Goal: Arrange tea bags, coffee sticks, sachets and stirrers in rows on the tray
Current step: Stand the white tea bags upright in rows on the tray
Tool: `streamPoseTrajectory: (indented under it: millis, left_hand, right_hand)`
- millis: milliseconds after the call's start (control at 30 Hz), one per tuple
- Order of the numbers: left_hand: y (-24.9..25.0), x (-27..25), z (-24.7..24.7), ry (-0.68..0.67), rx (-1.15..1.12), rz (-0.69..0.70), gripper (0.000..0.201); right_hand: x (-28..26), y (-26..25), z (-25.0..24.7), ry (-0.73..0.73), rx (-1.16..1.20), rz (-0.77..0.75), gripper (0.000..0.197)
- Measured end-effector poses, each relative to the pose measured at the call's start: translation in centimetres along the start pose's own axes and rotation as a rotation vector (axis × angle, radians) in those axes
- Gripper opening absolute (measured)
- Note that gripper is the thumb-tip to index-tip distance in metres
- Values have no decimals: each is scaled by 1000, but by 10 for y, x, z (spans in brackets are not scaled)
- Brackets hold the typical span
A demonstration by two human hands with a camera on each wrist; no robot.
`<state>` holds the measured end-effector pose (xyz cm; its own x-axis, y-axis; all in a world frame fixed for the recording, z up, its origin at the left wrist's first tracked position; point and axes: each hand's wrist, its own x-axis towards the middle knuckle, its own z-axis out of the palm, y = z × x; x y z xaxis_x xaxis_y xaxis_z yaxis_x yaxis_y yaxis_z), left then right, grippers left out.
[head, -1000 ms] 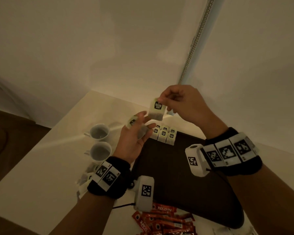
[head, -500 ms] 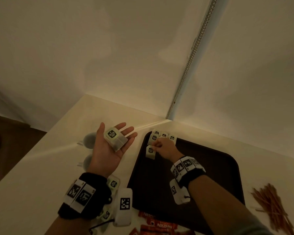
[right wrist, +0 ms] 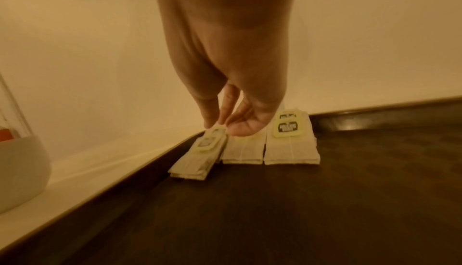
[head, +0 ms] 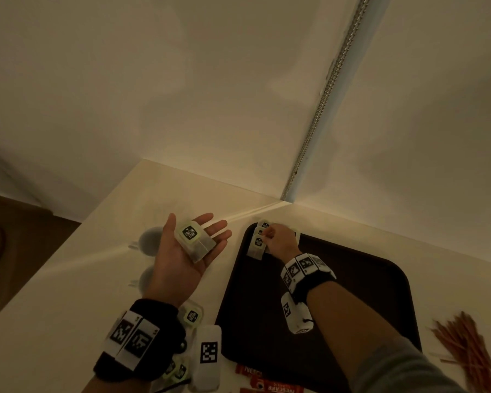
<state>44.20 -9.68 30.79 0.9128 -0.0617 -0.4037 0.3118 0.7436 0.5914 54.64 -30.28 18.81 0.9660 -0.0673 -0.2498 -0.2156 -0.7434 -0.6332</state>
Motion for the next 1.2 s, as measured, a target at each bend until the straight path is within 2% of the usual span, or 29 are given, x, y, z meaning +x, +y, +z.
streamPoseTrajectory:
  millis: [67,133,200,233,300,367,567,700,800,900,1000,1200]
  left_hand:
    - [0,2,-1,-1,37,-33,70]
    - [0,3,-1,9,85,-89,75]
    - [-2,3,1,-8,132,-139,80]
    - [-3,2,4,-23,153,-147,80]
    - [-4,0,11,-61,182,-136,78]
    - [-4,-3,17,-122,184,-126,77]
    - [-2,-8,23,-143,177,-67,66]
    - [-7,-11,27,-112,236,111,38]
    - [-10,-15,35,-113,216,164,26]
    - [-12,-19,44,-175,163,191,23]
    - [-16,-24,51,-230,137,197,24]
    - [-24,-28,57,-229,89,200,17]
  right_hand:
    - [-6,-13,-7,77,35,-31,14]
    - [-23,-42,-22,121,179,-184,16]
    - [-50,-77,-39,17,345,-438,17]
    - [-64,-93,-47,-63,353,-565,22]
    - [-84,-112,-55,-166,257,-763,35]
    - [-90,-120,-59,-144,126,-854,38]
    - [-91,-123,-86,-11,160,-832,14]
    - [-100,-139,-111,-20,125,-799,15]
    - [-112,-157,-131,-8,159,-764,7]
    - [-121,-170,-142,20,148,-766,2]
    - [-125,-176,-146,59,119,-769,6]
    - [-128,-178,-150,88,81,-749,10]
